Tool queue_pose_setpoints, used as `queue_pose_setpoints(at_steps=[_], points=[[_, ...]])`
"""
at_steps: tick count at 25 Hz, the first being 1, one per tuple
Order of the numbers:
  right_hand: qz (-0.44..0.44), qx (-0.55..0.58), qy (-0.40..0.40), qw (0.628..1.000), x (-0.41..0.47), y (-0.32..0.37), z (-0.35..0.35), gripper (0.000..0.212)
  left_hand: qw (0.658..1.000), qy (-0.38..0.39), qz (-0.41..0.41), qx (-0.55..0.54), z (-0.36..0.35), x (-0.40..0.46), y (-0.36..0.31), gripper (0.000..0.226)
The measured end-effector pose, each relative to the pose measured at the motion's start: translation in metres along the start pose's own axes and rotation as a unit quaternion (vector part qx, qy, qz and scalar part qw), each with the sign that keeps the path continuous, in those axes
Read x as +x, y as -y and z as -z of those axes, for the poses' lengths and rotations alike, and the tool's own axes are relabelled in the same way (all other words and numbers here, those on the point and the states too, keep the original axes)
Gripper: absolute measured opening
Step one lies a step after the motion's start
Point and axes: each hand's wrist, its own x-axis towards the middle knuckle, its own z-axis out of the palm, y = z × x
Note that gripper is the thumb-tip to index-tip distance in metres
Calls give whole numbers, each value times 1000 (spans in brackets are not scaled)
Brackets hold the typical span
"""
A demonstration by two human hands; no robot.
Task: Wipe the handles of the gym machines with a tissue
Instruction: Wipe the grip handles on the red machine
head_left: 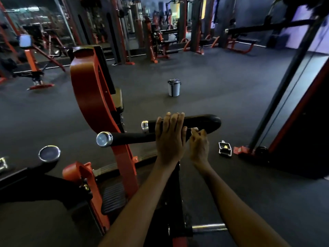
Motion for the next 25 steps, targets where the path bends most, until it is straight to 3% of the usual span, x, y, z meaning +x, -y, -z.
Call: queue_pose_setpoints(at_steps=[5,7,8,9,10,11,12,13,14,16,17,20,25], points=[[59,14,10,998,2,-5,7,19,1000,11,-11,-16,1,0,2,37],[-18,22,45,999,-11,-23,4,22,1000,17,-8,-24,3,0,2,37],[-137,92,28,986,-16,-33,5,22,999,18,-6,-29,3,0,2,38],[-275,202,5,940,-15,-40,9,21,999,21,-4,-33,2,-1,3,38],[-372,354,-20,858,-10,-44,13,20,999,21,-4,-35,2,-1,3,38],[-401,480,-49,779,1,-46,18,20,999,22,-7,-34,2,-1,3,38],[-378,551,-71,741,15,-45,24,19,999,25,-10,-33,1,0,3,39],[-342,558,-63,753,30,-42,34,17,999,27,-12,-33,1,0,4,39],[-302,525,-29,795,44,-40,44,18,999,26,-13,-32,1,-1,4,39],[-235,388,87,887,67,-42,66,19,999,21,-9,-34,1,-1,4,39],[-212,319,166,909,78,-49,73,17,999,18,-8,-38,1,-1,4,39],[-153,132,351,914,114,-54,98,17,999,8,-21,-42,-2,-3,5,41],[-44,-50,460,885,158,-31,65,27,998,-50,-32,-18,-15,-1,7,41]])
